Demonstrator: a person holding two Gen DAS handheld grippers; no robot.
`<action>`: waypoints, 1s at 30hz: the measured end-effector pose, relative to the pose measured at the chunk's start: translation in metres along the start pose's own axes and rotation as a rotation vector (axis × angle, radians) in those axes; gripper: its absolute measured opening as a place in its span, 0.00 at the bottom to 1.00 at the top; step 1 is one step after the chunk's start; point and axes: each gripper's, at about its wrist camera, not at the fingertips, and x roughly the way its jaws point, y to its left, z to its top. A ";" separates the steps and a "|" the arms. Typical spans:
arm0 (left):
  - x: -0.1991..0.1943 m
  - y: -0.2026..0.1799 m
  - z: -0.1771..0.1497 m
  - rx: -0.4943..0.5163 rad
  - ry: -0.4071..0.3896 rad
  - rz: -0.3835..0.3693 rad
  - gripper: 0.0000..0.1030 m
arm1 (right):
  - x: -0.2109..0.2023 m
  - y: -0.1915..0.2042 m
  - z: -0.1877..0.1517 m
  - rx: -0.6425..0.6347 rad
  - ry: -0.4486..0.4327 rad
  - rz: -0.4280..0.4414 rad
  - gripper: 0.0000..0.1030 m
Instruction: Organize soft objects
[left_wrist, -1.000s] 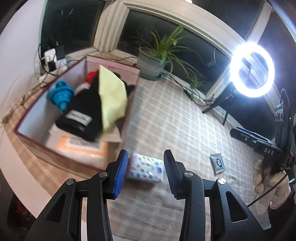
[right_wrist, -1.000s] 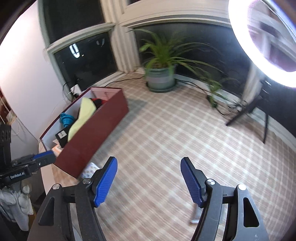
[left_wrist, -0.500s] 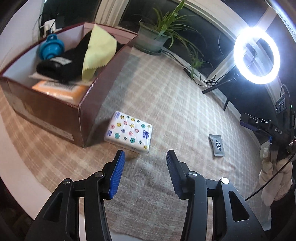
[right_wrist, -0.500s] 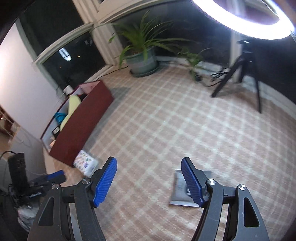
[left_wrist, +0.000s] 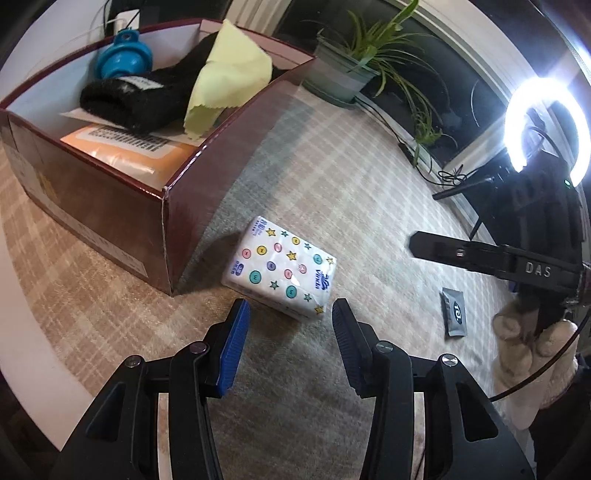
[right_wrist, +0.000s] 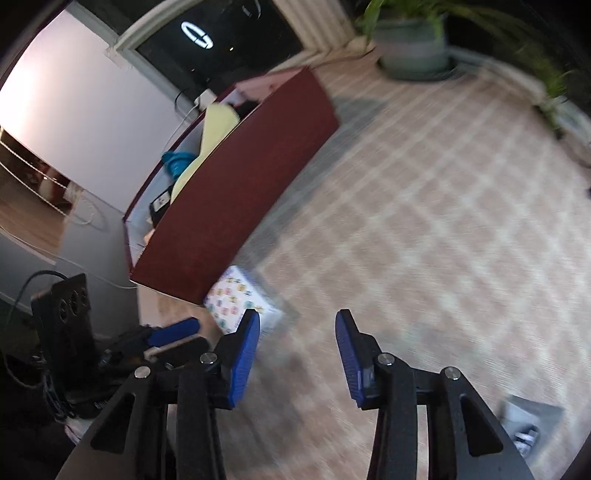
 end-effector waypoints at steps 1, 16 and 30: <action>0.001 0.001 0.000 -0.002 0.003 0.002 0.44 | 0.008 0.001 0.003 0.006 0.014 0.022 0.38; 0.018 -0.001 0.007 0.005 0.038 0.009 0.43 | 0.063 0.011 0.013 0.063 0.096 0.148 0.37; 0.030 -0.009 0.013 0.077 0.059 0.022 0.42 | 0.071 0.014 0.006 0.077 0.110 0.156 0.21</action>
